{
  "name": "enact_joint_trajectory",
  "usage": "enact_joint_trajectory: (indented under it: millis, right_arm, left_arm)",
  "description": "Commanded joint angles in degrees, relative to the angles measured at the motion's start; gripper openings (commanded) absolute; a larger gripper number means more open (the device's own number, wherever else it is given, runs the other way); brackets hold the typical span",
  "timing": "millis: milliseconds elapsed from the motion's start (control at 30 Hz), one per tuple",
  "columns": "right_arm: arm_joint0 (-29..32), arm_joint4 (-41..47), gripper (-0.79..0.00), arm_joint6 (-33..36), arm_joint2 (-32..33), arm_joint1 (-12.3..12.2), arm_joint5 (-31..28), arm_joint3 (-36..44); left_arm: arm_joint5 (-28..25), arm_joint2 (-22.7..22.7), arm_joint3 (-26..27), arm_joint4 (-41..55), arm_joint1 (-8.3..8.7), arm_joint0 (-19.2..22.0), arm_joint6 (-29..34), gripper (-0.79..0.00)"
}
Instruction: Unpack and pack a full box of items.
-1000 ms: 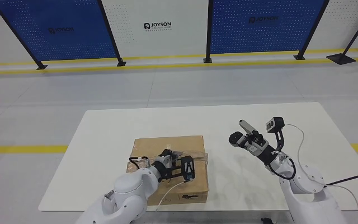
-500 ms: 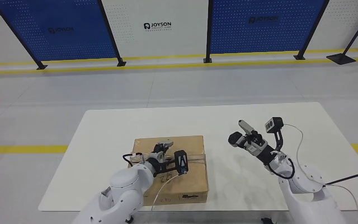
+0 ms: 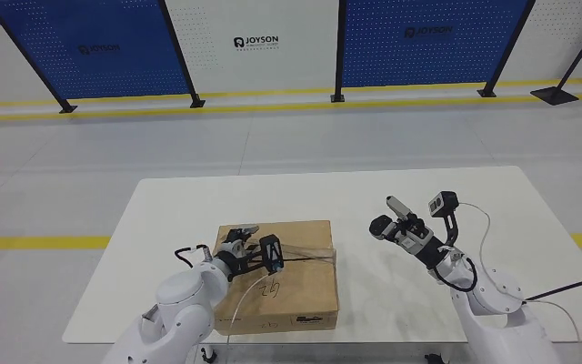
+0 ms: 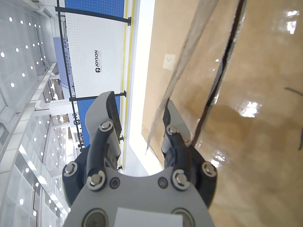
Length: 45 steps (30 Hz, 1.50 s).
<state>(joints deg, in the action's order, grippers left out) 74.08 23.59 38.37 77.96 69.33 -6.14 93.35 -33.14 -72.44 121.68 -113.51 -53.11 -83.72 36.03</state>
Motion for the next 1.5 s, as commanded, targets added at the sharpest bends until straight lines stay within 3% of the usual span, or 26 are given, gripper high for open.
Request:
enact_joint_trajectory:
  millis: [0, 67, 267, 533, 633, 700, 733, 1033, 1467]
  right_arm:
    - [0.0, 0.0, 0.0, 0.0, -0.1, 0.0, 0.0, 0.0]
    - [-0.1, 0.0, 0.0, 0.0, -0.2, 0.0, 0.0, 0.0]
    - [-0.1, 0.2, 0.0, -0.2, -0.4, 0.0, 0.1, 0.1]
    - [0.2, 0.0, 0.0, -0.5, 0.0, -0.2, 0.4, 0.4]
    - [0.1, 0.0, 0.0, -0.6, -0.1, -0.2, 0.4, 0.4]
    - [0.0, 0.0, 0.0, -0.7, -0.3, -0.2, 0.4, 0.4]
    - [0.0, 0.1, 0.0, -0.7, -0.4, -0.2, 0.4, 0.4]
    - [-0.9, 0.2, 0.0, -0.7, -1.2, -0.1, 0.2, -0.2]
    - [-1.1, 0.7, 0.0, -0.4, -1.8, -0.1, -0.2, -0.1]
  left_arm:
    - [0.0, -0.6, -0.1, -0.2, 0.0, -0.6, -0.1, -0.394]
    - [-0.3, -0.8, -0.3, -0.5, -0.03, -1.0, -0.2, -0.369]
    - [-0.9, 0.0, -1.8, -1.4, -0.33, -1.0, -0.8, -0.406]
    - [-1.2, 1.7, -3.6, -2.3, -0.91, 0.2, -0.7, -0.523]
    - [-1.3, 2.3, -4.3, -2.8, -1.13, 0.8, -0.7, -0.585]
    - [-1.4, 2.6, -4.6, -3.0, -1.27, 1.1, -0.7, -0.671]
    - [-1.4, 2.7, -4.7, -3.1, -1.34, 1.2, -0.7, -0.779]
    - [-1.1, 1.7, -4.3, -2.5, -1.72, 0.9, -0.7, -0.785]
    - [-3.2, -3.2, 3.5, 2.3, -1.8, -4.4, 3.3, -0.785]
